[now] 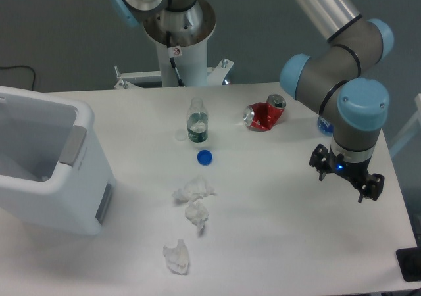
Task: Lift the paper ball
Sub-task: 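Move the open gripper from its start pose toward the paper balls, then swing the gripper over the nearest crumpled paper ball and lower it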
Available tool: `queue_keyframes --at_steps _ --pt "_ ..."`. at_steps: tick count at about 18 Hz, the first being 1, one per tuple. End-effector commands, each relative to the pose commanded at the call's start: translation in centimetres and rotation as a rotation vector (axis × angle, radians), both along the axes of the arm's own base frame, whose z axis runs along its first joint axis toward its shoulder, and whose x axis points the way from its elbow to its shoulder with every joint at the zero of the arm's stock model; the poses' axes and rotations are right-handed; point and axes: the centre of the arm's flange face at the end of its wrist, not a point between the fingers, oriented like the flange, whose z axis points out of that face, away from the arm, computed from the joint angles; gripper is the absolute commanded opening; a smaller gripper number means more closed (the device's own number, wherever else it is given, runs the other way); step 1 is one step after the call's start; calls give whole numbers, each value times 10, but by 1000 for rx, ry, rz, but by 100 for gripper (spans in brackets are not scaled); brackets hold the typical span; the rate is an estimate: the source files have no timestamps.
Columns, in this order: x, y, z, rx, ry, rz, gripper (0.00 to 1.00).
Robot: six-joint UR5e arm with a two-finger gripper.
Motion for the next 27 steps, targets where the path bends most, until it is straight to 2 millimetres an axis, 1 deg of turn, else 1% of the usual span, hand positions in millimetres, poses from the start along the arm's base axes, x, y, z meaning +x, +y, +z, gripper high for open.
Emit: queue_keyframes --at_steps 3,6,7,9,11,15,19,22,25,27 --pt "1 0 -1 3 -3 4 100" --pt "6 8 -3 26 -12 37 100" --pt "14 14 -9 64 -39 75 100" --pt "26 20 -27 170 -64 152 100" --pt "37 22 -30 207 -27 168 100" --pt "56 42 -44 197 -50 133 100" --pt "89 63 -59 176 -84 88 100" --pt "104 77 -61 174 -92 73 100" --pt "119 93 -61 185 -104 125 100" --pt "126 109 -64 199 -118 201 100"
